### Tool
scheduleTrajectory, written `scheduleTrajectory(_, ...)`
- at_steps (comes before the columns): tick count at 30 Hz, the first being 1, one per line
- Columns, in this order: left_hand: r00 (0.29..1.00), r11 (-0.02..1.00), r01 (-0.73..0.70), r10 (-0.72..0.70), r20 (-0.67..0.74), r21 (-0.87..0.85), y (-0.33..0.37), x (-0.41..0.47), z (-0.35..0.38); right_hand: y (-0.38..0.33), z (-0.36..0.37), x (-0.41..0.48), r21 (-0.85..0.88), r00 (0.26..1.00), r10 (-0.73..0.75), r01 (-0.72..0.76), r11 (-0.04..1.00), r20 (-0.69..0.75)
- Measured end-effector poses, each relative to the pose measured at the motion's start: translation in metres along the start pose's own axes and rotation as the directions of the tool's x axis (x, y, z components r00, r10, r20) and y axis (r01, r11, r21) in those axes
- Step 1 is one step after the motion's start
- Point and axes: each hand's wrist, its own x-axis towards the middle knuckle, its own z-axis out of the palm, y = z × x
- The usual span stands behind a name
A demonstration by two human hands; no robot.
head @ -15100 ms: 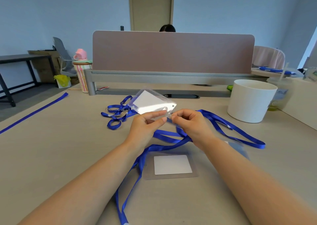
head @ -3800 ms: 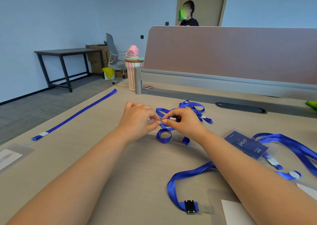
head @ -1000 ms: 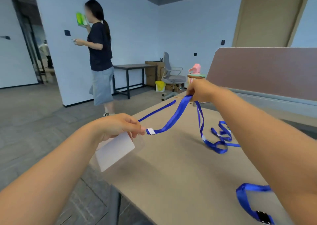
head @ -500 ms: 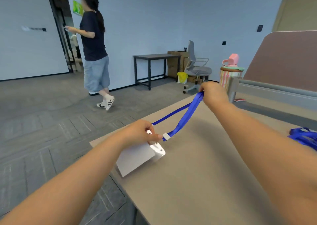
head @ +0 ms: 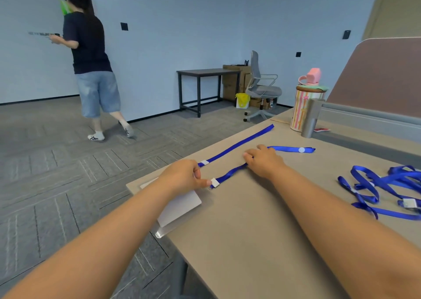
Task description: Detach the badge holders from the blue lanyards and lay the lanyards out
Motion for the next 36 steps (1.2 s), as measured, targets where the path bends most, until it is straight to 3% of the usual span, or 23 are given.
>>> scheduleTrajectory(6, 0.998, 0.996, -0.045, 0.041, -0.057, -0.081, -0.011, 0.001, -0.002, -0.007, 0.003, 0.004, -0.056, 1.000, 0.003, -0.002, 0.998, 0.014)
scheduleTrajectory(17, 0.969, 0.981, -0.139, 0.163, -0.186, 0.133, -0.022, -0.003, 0.007, -0.010, 0.014, 0.000, 0.007, 0.999, 0.047, -0.047, 0.999, -0.003)
scheduleTrajectory(24, 0.953, 0.950, -0.124, 0.194, -0.231, 0.285, -0.017, -0.007, 0.008, -0.008, 0.013, 0.000, 0.067, 0.999, 0.032, -0.029, 0.997, -0.038)
scheduleTrajectory(32, 0.916, 0.874, -0.369, 0.400, -0.038, 0.316, 0.010, 0.004, 0.015, 0.013, 0.008, 0.010, 0.127, 0.998, 0.043, -0.036, 0.991, -0.047)
scheduleTrajectory(36, 0.898, 0.837, -0.424, 0.437, 0.043, 0.345, 0.022, 0.024, 0.021, 0.017, 0.008, 0.019, 0.256, 0.996, 0.006, 0.017, 0.966, -0.088)
